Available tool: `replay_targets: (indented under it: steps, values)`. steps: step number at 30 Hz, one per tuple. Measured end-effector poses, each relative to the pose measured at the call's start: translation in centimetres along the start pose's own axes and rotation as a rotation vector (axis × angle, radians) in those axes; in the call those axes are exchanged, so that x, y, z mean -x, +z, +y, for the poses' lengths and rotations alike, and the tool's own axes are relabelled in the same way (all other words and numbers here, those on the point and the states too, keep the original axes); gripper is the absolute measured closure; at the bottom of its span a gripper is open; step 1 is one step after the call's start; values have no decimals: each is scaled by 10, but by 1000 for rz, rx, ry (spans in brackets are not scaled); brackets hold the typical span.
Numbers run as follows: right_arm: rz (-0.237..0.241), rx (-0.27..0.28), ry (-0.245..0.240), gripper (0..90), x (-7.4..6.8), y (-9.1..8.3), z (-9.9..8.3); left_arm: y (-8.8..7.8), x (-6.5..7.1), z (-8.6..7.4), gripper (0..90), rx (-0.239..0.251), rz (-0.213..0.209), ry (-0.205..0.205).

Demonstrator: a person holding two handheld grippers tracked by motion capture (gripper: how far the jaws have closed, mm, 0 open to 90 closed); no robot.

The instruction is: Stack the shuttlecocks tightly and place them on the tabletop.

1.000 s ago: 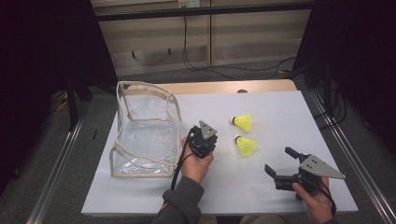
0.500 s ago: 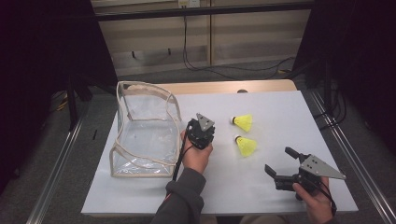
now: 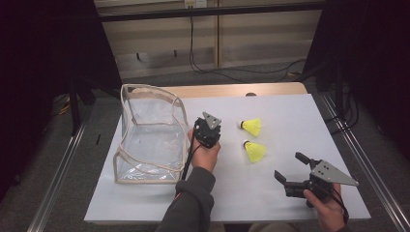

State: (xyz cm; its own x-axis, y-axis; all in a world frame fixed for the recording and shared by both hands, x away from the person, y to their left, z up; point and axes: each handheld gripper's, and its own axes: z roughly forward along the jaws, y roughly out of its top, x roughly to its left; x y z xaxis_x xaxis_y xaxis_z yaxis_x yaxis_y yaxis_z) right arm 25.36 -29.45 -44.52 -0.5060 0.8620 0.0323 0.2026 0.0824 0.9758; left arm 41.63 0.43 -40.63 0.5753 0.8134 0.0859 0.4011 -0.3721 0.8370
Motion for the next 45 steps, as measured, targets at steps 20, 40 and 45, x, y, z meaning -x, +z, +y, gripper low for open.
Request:
replay_targets:
  steps: [20, 40, 45]
  values:
    - [2, -1, 0, 15, 0, 0, -1, 9, -14, 4, 873, -17, 93, 30]
    - [3, -2, -2, 15, 0, 0, -1, 16, -7, 2, 751, -4, 21, -24]
    - [4, -2, 1, 15, 0, 0, -1, 18, -4, 5, 719, -6, -44, -63]
